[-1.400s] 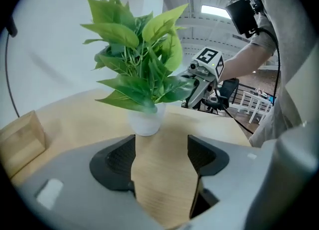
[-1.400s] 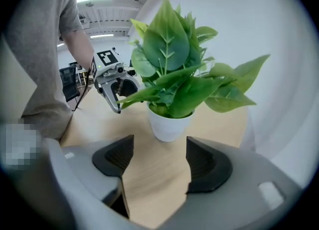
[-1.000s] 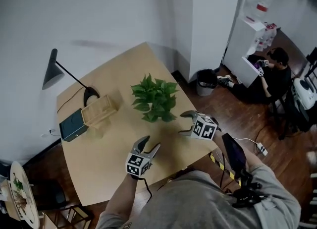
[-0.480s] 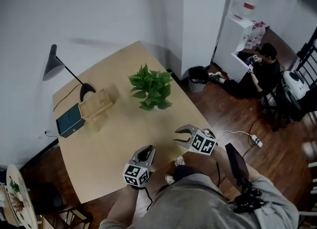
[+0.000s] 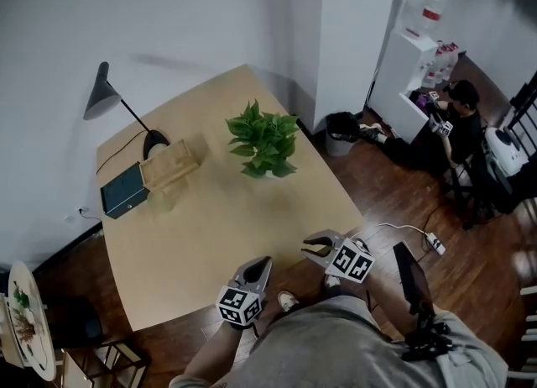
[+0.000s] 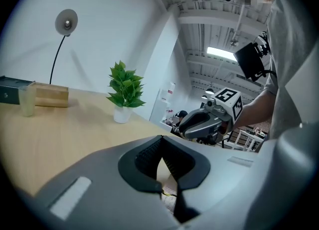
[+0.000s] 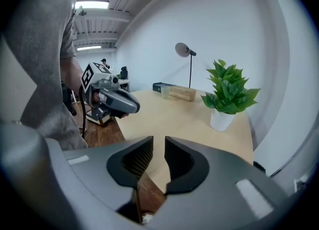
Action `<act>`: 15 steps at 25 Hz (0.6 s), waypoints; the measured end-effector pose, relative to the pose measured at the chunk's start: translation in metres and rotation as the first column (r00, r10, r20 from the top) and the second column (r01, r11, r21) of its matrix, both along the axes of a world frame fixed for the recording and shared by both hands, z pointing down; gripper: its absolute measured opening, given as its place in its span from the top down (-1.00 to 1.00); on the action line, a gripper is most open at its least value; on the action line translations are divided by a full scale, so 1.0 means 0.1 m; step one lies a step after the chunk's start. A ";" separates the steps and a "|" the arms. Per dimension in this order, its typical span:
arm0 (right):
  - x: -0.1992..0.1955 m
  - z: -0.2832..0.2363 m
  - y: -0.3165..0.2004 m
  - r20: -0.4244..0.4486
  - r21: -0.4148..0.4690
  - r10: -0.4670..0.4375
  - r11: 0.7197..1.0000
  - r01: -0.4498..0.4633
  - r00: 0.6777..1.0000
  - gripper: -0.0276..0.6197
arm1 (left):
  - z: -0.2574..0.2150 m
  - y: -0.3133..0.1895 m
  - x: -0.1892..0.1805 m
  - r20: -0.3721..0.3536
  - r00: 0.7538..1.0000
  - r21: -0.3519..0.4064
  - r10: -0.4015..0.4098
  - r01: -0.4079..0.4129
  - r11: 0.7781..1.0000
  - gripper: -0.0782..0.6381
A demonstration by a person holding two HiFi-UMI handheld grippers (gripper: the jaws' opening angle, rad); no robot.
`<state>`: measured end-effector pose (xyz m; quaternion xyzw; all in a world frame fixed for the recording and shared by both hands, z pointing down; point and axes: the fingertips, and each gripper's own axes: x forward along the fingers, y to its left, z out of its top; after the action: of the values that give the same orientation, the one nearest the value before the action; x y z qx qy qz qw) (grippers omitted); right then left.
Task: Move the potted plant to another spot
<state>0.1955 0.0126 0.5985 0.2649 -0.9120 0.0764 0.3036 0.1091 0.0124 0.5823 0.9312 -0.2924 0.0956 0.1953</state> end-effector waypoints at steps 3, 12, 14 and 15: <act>-0.03 0.00 0.13 0.055 -0.022 -0.008 1.000 0.009 0.998 0.66 | 0.03 0.15 0.12 0.005 1.000 -0.015 -0.005 0.005 1.000 0.78; 0.19 0.07 0.43 0.102 -0.059 -0.045 0.997 0.051 0.994 0.66 | -0.05 0.43 0.63 0.020 1.000 -0.025 0.002 -0.001 1.000 0.78; 0.26 0.07 0.43 0.104 -0.056 -0.048 0.997 0.055 0.993 0.67 | -0.07 0.43 0.67 0.021 1.000 -0.029 -0.016 0.016 0.999 0.78; 0.29 0.06 0.41 0.106 -0.052 -0.047 0.997 0.053 0.993 0.67 | -0.08 0.42 0.68 0.022 0.999 -0.030 -0.024 0.025 0.999 0.78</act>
<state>0.2242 0.0541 0.6045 0.2291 -0.9306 0.1074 0.2645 0.1774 0.0548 0.5743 0.9234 -0.3044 0.1076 0.2074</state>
